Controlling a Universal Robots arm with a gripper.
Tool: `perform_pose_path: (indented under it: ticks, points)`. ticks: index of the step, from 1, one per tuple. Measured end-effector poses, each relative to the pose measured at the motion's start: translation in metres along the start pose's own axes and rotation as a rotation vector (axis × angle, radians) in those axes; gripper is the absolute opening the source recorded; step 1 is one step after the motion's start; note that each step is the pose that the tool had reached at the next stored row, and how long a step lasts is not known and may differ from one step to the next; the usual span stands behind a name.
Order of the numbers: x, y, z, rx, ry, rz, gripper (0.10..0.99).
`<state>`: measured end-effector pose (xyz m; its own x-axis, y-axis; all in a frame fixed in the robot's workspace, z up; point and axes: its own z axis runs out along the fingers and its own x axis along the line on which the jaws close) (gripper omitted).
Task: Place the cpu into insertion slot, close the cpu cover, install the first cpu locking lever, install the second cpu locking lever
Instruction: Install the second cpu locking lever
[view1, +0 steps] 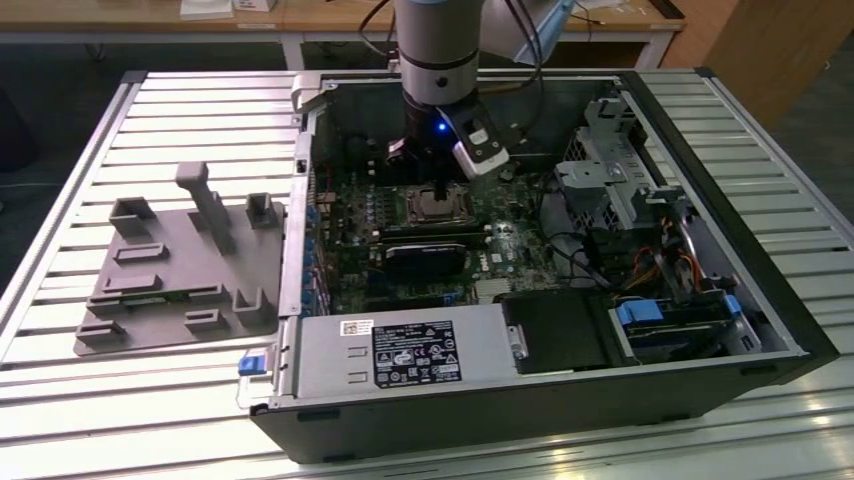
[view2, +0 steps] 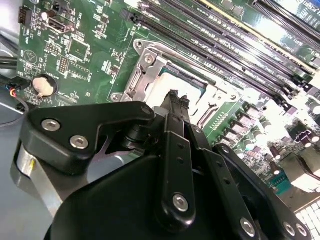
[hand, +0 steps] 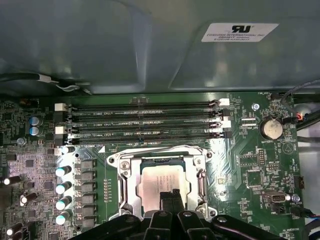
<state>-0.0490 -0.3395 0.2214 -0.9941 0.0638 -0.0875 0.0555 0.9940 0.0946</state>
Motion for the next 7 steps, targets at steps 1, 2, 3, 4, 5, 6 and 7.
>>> perform_pose_path:
  ticks: [1, 2, 3, 4, 5, 6, 7]
  points:
    - [0.0000, 0.0000, 0.0000, 0.000, 0.0000, 0.000, 0.106]
    - [0.0000, 0.0000, 0.0000, 0.000, -0.0001, 0.000, 0.106]
    - [0.0001, 0.0000, 0.0000, 0.000, -0.0001, 0.000, 0.106]
    - [0.0001, 0.0000, -0.0001, 0.001, 0.0000, 0.000, 0.106]
    - [0.0000, 0.0000, -0.0001, 0.001, 0.0000, 0.000, 0.106]
    - [0.0001, 0.0000, -0.0001, 0.001, 0.0000, 0.000, 0.106]
    - [0.0001, 0.0000, -0.0001, 0.001, 0.0000, 0.000, 0.106]
